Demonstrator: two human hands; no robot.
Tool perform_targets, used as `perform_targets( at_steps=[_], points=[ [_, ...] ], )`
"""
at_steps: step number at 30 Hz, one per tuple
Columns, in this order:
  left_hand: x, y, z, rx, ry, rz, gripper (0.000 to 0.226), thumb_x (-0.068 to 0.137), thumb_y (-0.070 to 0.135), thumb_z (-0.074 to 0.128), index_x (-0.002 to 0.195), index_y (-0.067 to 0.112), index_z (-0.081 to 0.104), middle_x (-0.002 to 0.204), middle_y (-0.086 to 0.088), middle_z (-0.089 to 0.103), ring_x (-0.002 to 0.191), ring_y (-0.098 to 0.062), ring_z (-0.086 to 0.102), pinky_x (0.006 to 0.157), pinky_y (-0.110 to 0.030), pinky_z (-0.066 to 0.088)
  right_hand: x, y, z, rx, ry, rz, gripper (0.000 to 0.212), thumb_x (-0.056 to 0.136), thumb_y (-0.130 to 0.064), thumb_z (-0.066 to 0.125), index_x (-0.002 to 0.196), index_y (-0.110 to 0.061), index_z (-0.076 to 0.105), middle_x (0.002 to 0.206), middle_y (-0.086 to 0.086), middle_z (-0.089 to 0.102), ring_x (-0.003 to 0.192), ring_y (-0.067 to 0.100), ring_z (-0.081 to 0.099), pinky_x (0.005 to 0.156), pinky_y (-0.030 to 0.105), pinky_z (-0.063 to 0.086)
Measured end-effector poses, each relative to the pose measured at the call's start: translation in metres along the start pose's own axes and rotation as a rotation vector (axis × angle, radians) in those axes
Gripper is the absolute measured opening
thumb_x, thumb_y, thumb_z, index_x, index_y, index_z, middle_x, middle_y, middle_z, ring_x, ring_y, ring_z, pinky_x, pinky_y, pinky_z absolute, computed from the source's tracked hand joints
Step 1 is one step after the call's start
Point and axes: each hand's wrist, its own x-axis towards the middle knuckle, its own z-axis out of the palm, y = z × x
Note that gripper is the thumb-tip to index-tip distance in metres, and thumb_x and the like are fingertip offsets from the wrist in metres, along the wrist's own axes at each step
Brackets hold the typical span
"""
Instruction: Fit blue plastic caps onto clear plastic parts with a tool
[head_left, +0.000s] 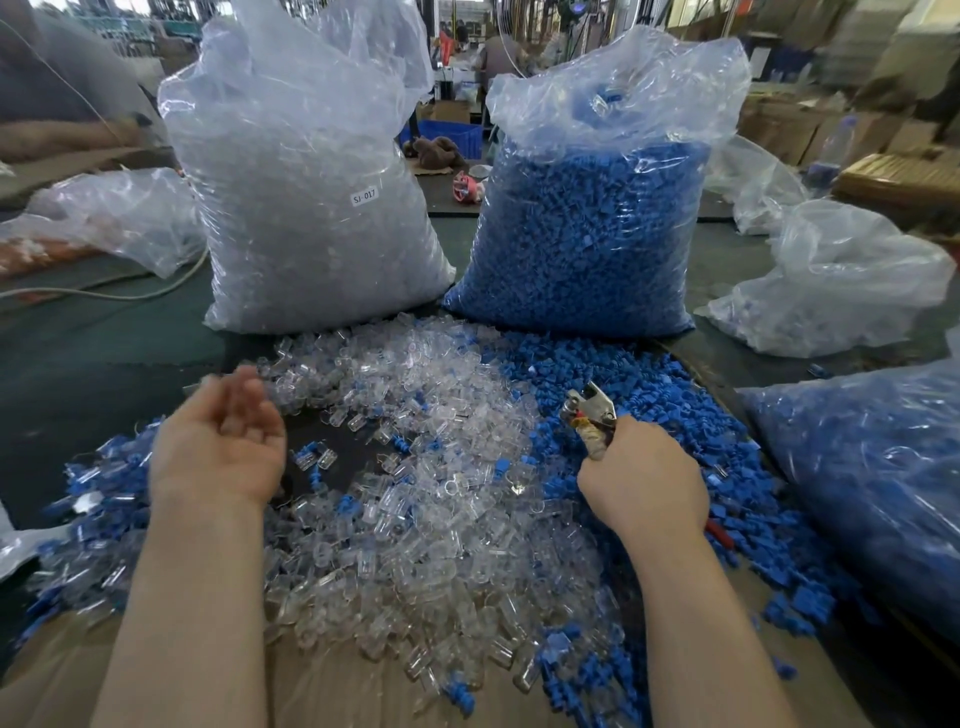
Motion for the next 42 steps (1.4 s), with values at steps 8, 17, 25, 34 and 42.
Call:
perform_targets(
  at_steps=[8, 17, 25, 34, 42],
  points=[
    [-0.027, -0.049, 0.030, 1.541, -0.133, 0.405, 0.009, 0.093, 0.021, 0.065, 0.092, 0.029, 0.068, 0.090, 0.009, 0.068, 0.079, -0.014, 0.064, 0.069, -0.030, 0.050, -0.001, -0.001, 0.001, -0.007, -0.030, -0.010, 0.018, 0.089, -0.033, 0.057, 0.092, -0.020, 0.045, 0.090, 0.001, 0.047, 0.075, 0.027, 0.048, 0.062, 0.032, 0.037],
    [-0.025, -0.064, 0.027, 1.853, -0.045, 0.511, 0.023, 0.097, 0.024, 0.060, 0.114, 0.016, 0.073, 0.112, -0.007, 0.071, 0.097, -0.025, 0.064, 0.077, -0.034, 0.047, 0.000, -0.002, 0.002, -0.006, -0.024, -0.008, 0.015, 0.089, -0.034, 0.057, 0.093, -0.020, 0.051, 0.091, 0.001, 0.053, 0.075, 0.026, 0.050, 0.058, 0.030, 0.035],
    [-0.020, -0.062, 0.024, 1.822, -0.076, 0.512, 0.007, 0.093, 0.026, 0.063, 0.093, 0.019, 0.062, 0.090, -0.001, 0.065, 0.083, -0.021, 0.059, 0.071, -0.033, 0.045, -0.001, -0.003, 0.004, -0.013, 0.001, -0.030, 0.015, 0.090, -0.033, 0.056, 0.090, -0.020, 0.048, 0.082, -0.001, 0.048, 0.072, 0.025, 0.049, 0.053, 0.029, 0.032],
    [-0.039, -0.058, 0.047, 1.033, -0.216, 0.317, 0.026, 0.073, 0.020, 0.087, 0.087, 0.013, 0.067, 0.071, -0.002, 0.074, 0.068, -0.018, 0.073, 0.064, -0.029, 0.060, 0.001, -0.003, 0.003, -0.008, 0.026, 0.009, 0.019, 0.090, -0.033, 0.057, 0.081, -0.021, 0.046, 0.074, -0.002, 0.047, 0.061, 0.021, 0.045, 0.049, 0.027, 0.027],
    [-0.054, -0.066, 0.061, 0.766, -0.335, 0.175, 0.015, 0.076, 0.008, 0.081, 0.087, 0.010, 0.072, 0.075, -0.003, 0.076, 0.069, -0.013, 0.073, 0.059, -0.016, 0.055, 0.000, -0.003, 0.003, 0.034, -0.029, -0.020, 0.015, 0.087, -0.029, 0.057, 0.078, -0.019, 0.051, 0.073, -0.001, 0.052, 0.059, 0.017, 0.044, 0.048, 0.025, 0.027]
  ],
)
